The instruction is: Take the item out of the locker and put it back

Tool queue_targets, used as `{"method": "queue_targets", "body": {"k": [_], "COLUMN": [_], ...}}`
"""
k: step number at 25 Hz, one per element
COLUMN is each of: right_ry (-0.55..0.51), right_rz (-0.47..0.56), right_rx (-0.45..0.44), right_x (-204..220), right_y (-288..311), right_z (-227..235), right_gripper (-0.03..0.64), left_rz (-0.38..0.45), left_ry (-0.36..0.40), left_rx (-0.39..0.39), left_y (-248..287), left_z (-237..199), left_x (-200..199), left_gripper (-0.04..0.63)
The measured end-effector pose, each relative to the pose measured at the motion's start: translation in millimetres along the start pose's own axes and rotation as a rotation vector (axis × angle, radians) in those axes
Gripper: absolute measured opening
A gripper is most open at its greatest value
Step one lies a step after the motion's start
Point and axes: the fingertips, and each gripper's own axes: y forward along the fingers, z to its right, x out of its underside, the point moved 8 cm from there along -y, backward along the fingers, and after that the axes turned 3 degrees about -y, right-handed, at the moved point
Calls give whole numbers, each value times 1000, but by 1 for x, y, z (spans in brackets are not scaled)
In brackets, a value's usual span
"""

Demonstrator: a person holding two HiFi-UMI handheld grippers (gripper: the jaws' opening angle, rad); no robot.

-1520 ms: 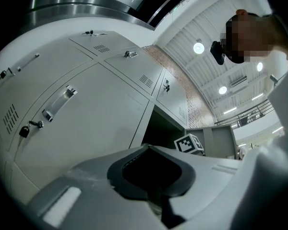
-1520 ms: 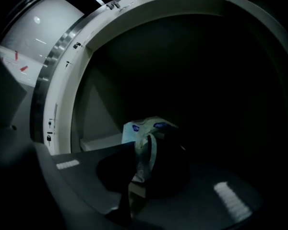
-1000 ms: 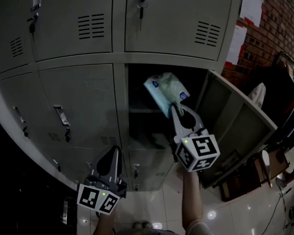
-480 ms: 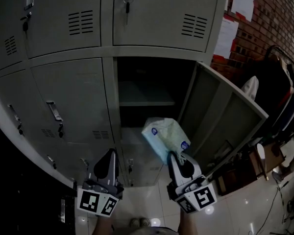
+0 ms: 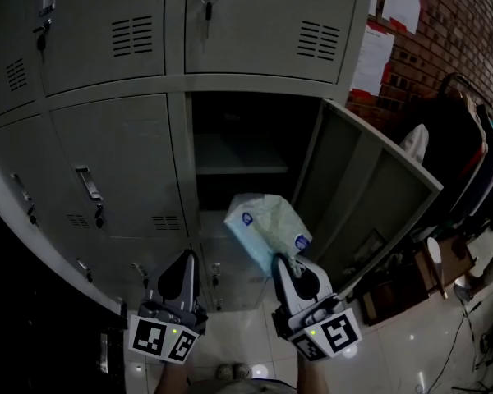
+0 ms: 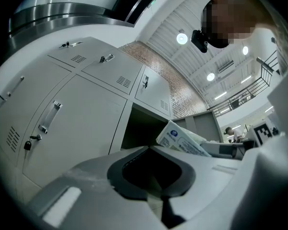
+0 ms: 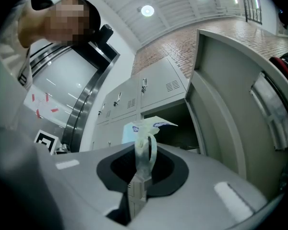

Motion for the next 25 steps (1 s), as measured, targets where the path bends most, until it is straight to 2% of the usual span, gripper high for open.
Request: {"method": "queue_targets", "body": {"k": [5, 9, 17, 22, 25], "right_ry": [56, 53, 66, -46, -68], "right_rz": [18, -16, -6, 33, 14], "right_rx": [-21, -11, -1, 27, 56], "right_x": [-3, 3, 1, -26, -33], "right_y": [0, -3, 2, 61, 111], "right_z": [-3, -2, 1, 24, 48], "right_gripper": [32, 32, 32, 32, 32], "left_rz": [4, 0, -3, -1, -10], "left_ry": [-1, -4, -9, -17, -13], "left_rx": [2, -11, -11, -19, -21], "left_y": [-2, -4, -3, 1, 4], "left_z": [1, -1, -2, -6, -9], "left_x": [-3, -4, -4, -2, -1], "left_gripper": [3, 3, 3, 4, 3]}}
